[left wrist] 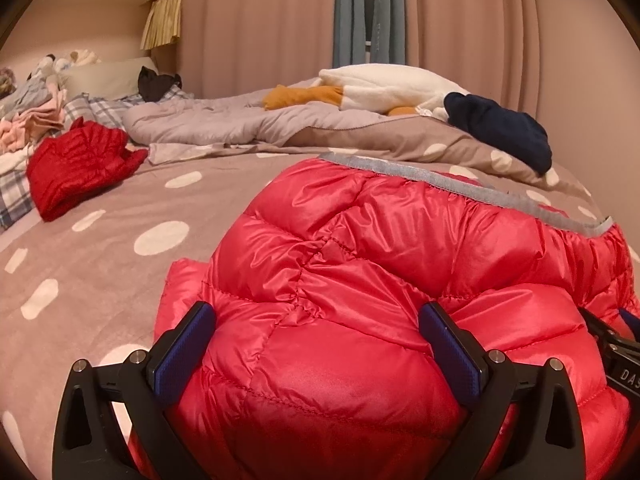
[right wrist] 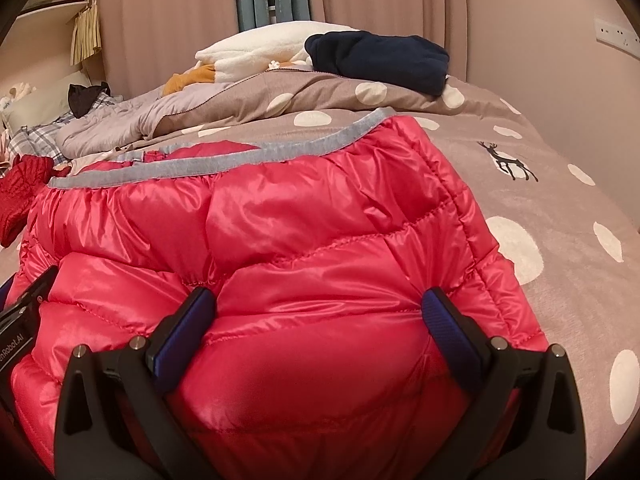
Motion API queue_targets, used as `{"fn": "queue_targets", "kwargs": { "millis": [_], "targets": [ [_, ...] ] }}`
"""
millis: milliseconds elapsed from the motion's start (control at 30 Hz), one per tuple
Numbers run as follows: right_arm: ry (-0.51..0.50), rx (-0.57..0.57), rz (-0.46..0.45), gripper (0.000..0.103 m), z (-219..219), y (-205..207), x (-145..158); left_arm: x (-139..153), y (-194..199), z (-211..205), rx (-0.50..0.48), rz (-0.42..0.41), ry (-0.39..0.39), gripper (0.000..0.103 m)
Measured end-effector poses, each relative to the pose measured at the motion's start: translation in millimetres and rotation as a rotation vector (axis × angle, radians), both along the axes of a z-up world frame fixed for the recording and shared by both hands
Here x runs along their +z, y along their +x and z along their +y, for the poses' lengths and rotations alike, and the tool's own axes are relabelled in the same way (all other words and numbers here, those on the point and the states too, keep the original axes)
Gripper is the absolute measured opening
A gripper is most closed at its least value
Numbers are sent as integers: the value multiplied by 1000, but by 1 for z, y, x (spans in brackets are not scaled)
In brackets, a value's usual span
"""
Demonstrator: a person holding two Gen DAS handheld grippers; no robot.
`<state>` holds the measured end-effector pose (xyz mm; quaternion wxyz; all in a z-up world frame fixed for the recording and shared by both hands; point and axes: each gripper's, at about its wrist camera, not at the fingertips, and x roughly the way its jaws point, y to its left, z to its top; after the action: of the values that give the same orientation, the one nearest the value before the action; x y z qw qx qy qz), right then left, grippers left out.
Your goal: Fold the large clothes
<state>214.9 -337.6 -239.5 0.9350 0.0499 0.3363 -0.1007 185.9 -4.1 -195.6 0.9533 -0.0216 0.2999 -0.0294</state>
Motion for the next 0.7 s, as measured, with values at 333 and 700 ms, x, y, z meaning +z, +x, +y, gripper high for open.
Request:
{"fn": "queue_targets", "kwargs": {
  "millis": [333, 700],
  "targets": [
    [-5, 0, -9, 103, 0, -1, 0, 5, -15, -1, 41, -41, 44, 102],
    [50, -61, -29, 103, 6, -24, 26, 19, -61, 51, 153, -39, -20, 102]
  ]
}}
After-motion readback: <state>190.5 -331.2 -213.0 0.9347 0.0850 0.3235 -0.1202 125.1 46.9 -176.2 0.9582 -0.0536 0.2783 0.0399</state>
